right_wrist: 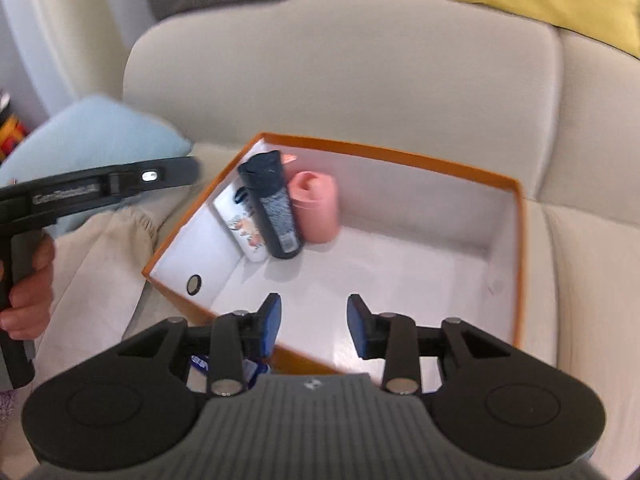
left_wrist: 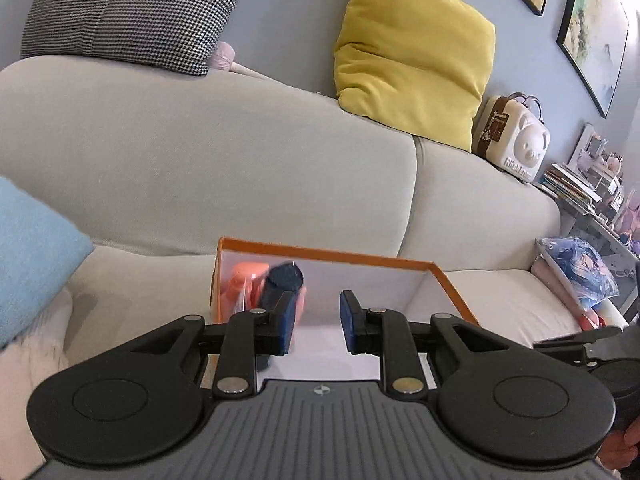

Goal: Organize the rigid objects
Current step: 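Open both tools to release the tube and can and withdraw, then grasp the plaid case with the left tool while the right tool grasps the photo card box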

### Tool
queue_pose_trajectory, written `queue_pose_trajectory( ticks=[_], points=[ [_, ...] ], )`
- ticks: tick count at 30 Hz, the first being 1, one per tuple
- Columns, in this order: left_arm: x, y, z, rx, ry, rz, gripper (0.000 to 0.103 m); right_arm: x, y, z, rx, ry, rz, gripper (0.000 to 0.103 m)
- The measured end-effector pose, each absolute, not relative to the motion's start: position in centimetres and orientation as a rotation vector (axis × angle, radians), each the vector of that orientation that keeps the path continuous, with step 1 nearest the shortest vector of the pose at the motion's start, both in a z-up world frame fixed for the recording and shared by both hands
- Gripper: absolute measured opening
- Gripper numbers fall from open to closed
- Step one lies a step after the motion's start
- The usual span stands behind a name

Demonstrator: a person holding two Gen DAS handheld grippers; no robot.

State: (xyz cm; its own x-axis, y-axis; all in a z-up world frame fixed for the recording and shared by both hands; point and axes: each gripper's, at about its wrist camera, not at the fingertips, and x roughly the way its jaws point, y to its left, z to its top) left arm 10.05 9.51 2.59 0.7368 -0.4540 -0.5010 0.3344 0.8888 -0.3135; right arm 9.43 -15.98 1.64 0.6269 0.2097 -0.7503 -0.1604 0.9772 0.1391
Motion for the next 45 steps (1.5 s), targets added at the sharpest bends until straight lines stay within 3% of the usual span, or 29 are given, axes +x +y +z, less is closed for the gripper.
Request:
queue_pose_trajectory(
  ticks=[7, 16, 20, 25, 31, 36, 41, 45],
  points=[
    [5.1, 8.7, 1.7, -0.277, 0.656, -0.46, 0.026, 2.6, -18.3, -1.7, 0.105, 0.801, 0.085, 0.038],
    [2.5, 3.8, -3.0, -0.069, 0.903, -0.589, 0.026, -1.2, -18.6, -7.2, 0.231, 0.938, 0.077, 0.038],
    [1.2, 2.3, -4.3, 0.056, 0.975, -0.651, 0.049, -1.7, -19.7, -9.7, 0.361, 1.08, 0.067, 0.042],
    [1.1, 0.6, -5.5, 0.2, 1.043, -0.691, 0.054, -1.2, -19.8, -10.2, 0.374, 1.124, 0.057, 0.049],
    [-0.9, -1.4, -6.9, 0.424, 1.085, -0.726, 0.063, 0.5, -19.2, -11.0, 0.363, 1.215, -0.024, 0.05],
    [-2.6, -3.2, -8.3, 0.629, 1.086, -0.723, 0.065, 1.6, -18.8, -11.8, 0.352, 1.233, -0.041, 0.05],
    [-4.2, -4.5, -9.9, 0.818, 1.058, -0.683, 0.068, 1.5, -18.3, -12.3, 0.331, 1.195, 0.004, 0.058],
    [-5.8, -5.4, -10.8, 0.962, 0.979, -0.667, 0.081, 1.4, -18.1, -12.5, 0.319, 1.178, 0.022, 0.058]
  ],
)
